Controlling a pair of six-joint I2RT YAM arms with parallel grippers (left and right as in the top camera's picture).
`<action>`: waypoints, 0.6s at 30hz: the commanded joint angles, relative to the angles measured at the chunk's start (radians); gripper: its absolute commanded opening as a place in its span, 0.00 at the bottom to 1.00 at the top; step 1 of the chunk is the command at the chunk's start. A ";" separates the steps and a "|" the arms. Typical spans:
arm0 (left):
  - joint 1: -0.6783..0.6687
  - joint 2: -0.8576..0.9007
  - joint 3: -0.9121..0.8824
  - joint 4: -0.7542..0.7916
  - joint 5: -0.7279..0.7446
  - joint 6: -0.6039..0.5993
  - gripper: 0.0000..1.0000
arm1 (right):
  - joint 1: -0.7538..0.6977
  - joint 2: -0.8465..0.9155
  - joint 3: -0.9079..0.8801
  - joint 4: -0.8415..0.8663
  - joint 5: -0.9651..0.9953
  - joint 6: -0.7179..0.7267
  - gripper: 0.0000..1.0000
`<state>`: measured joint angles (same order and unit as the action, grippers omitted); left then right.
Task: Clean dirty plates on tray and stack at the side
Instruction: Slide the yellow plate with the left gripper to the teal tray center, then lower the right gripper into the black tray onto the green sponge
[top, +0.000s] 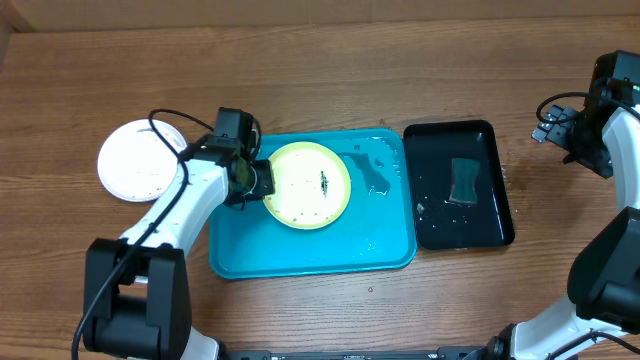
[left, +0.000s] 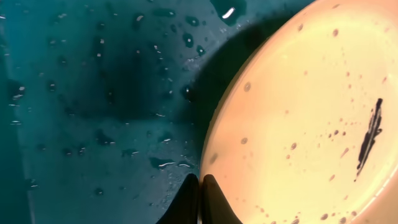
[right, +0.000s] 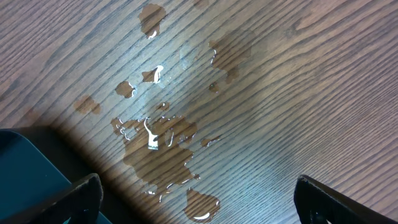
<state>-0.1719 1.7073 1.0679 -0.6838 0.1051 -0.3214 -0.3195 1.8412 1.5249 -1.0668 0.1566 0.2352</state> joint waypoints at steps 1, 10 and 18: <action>-0.013 0.037 0.014 0.000 0.023 0.010 0.04 | -0.002 0.001 0.005 0.004 -0.001 0.004 1.00; -0.014 0.071 0.014 0.016 0.027 0.007 0.04 | -0.002 0.001 0.005 0.004 -0.001 0.004 1.00; -0.014 0.071 0.014 0.014 0.027 0.007 0.04 | -0.002 0.001 0.005 0.007 -0.006 0.004 1.00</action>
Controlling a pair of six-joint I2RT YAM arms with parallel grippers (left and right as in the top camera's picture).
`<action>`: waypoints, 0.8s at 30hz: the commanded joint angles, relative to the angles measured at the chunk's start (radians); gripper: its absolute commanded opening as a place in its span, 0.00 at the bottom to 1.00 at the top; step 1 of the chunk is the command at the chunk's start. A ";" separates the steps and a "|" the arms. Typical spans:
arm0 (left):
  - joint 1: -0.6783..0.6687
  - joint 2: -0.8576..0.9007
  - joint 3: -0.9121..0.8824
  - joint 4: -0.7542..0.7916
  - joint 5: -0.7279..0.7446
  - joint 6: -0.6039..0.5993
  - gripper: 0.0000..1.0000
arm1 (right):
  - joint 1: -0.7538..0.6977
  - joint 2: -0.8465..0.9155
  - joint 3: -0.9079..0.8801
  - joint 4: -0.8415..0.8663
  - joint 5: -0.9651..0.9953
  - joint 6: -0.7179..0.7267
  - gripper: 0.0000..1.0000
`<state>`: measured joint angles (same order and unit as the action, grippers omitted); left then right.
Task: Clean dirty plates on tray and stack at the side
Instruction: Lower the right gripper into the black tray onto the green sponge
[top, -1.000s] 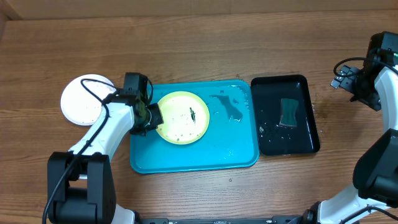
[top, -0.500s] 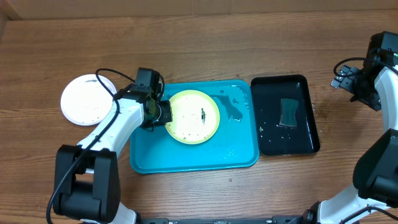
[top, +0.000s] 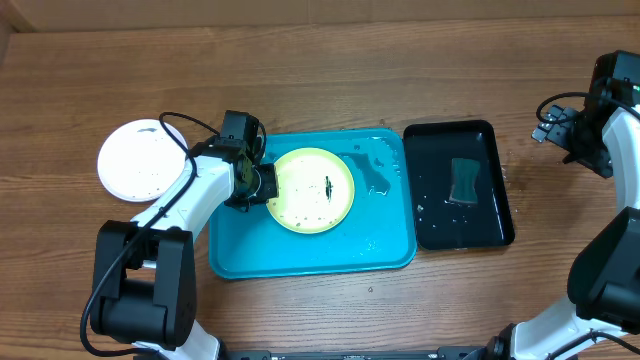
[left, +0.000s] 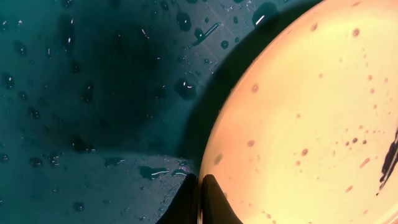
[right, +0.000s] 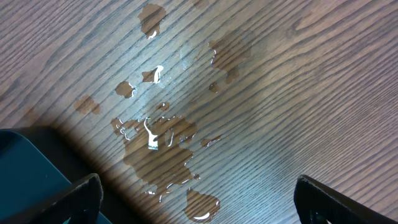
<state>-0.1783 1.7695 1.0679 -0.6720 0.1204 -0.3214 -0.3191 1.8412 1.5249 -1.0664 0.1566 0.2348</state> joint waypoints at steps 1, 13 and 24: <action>-0.007 0.009 0.014 0.002 0.012 0.007 0.04 | -0.002 0.001 0.005 0.021 -0.021 0.005 1.00; -0.007 0.009 0.014 0.000 0.030 0.007 0.04 | 0.001 0.001 0.004 -0.044 -0.598 -0.003 0.90; -0.007 0.009 0.014 0.005 0.030 0.007 0.06 | 0.146 0.001 -0.060 -0.201 -0.412 -0.079 0.70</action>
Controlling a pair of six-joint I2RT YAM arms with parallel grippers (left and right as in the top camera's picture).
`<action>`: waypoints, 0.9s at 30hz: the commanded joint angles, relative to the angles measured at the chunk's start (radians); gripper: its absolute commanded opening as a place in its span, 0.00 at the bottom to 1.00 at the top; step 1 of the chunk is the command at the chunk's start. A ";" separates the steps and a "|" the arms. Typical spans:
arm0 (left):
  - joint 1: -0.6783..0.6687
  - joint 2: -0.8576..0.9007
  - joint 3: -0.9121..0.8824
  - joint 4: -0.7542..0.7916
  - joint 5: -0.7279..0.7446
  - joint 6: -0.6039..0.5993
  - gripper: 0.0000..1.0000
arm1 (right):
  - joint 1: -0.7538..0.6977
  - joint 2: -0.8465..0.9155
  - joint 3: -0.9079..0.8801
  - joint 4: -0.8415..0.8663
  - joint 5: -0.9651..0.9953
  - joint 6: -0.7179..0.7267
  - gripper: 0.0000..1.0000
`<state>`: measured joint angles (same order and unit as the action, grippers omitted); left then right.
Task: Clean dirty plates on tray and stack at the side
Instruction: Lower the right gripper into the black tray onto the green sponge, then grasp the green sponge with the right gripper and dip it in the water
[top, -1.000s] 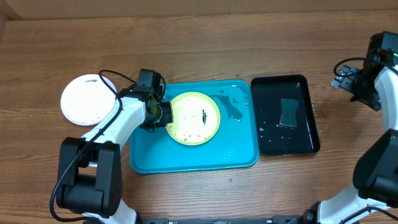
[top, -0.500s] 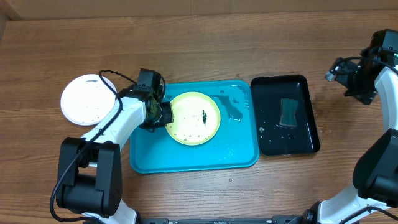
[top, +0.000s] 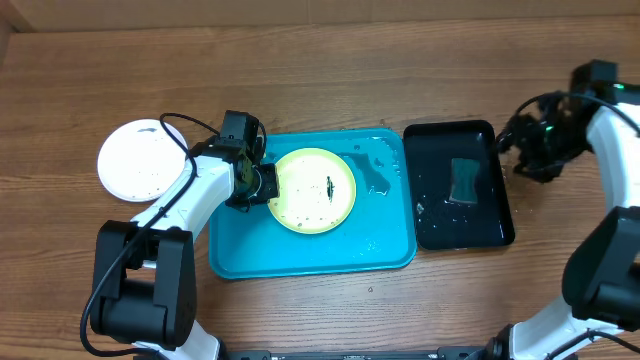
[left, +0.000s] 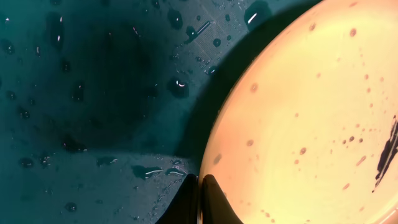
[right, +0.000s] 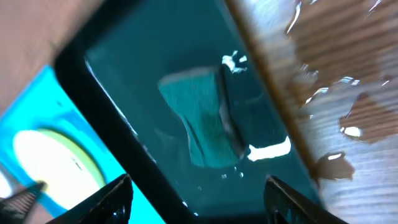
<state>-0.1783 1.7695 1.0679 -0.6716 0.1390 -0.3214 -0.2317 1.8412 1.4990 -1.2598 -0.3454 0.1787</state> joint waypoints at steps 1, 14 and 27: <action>-0.007 0.009 0.014 0.004 0.011 0.007 0.06 | 0.084 0.001 -0.049 -0.007 0.120 -0.023 0.71; -0.007 0.009 0.014 0.004 0.008 0.008 0.06 | 0.304 0.001 -0.275 0.312 0.388 -0.023 0.63; -0.007 0.009 0.014 0.004 0.008 0.008 0.07 | 0.306 0.001 -0.296 0.389 0.494 -0.023 0.54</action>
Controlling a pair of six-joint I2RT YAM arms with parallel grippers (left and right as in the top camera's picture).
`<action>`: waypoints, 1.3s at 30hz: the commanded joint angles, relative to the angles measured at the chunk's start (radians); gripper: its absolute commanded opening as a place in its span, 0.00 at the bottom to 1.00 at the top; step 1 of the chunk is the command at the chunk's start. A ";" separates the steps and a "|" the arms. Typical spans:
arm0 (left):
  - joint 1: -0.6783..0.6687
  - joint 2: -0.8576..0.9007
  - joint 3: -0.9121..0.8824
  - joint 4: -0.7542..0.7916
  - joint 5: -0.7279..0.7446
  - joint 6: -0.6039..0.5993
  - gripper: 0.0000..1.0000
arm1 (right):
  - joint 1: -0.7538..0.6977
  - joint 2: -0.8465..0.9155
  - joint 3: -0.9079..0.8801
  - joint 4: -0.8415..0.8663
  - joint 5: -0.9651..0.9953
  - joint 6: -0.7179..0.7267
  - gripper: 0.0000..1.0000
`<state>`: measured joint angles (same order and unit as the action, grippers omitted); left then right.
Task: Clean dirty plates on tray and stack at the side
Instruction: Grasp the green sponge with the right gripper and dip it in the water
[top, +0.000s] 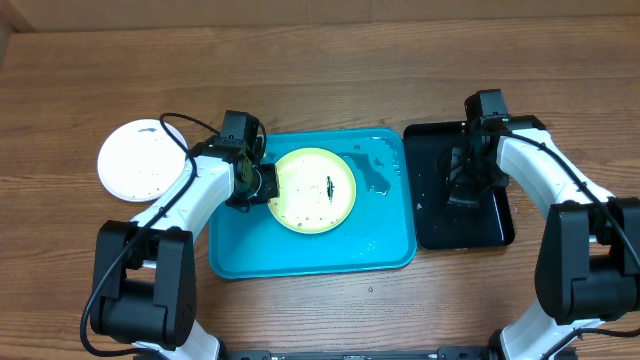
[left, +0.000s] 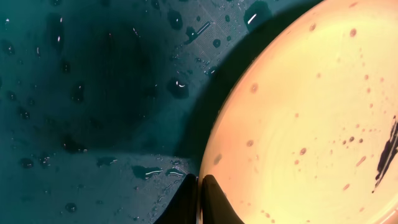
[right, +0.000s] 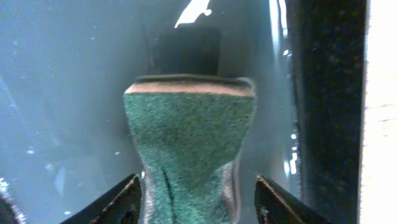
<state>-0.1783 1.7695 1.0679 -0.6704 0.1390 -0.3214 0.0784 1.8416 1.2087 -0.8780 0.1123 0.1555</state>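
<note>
A yellow plate (top: 312, 188) with a dark smear and specks lies on the wet blue tray (top: 300, 255). My left gripper (top: 258, 184) is shut on the plate's left rim; in the left wrist view the pinched fingers (left: 200, 199) meet at the plate (left: 311, 124) edge. A white plate (top: 139, 160) rests on the table left of the tray. A green sponge (right: 189, 140) lies in the water of the black basin (top: 495, 225). My right gripper (right: 198, 202) is open, its fingers on either side of the sponge, just above it.
The black basin stands against the tray's right side, with its dark wall (right: 323, 106) close to the right finger. Wooden table (top: 330, 60) surrounds everything. Water drops lie on the tray floor (left: 93, 112).
My right arm has moved from the basin's far right edge to directly over the sponge, open jaws now straddling it. The left gripper and yellow plate have not moved.
My left gripper was shut on the yellow plate's rim throughout, shifting it slightly right early on. My right gripper hung open over wet table right of the basin, then was seen tilted toward the basin, and now stands over the sponge.
</note>
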 joint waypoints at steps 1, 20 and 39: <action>-0.007 0.009 0.014 0.003 0.008 0.008 0.06 | -0.004 0.001 -0.005 0.008 0.032 0.001 0.52; -0.007 0.009 0.014 0.013 0.008 0.008 0.09 | -0.001 0.001 -0.057 0.069 -0.032 0.001 0.29; -0.007 0.010 -0.002 0.058 -0.016 -0.001 0.26 | -0.001 0.001 -0.057 0.087 -0.066 0.000 0.04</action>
<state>-0.1783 1.7695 1.0676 -0.6228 0.1345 -0.3183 0.0792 1.8416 1.1587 -0.7986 0.0555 0.1566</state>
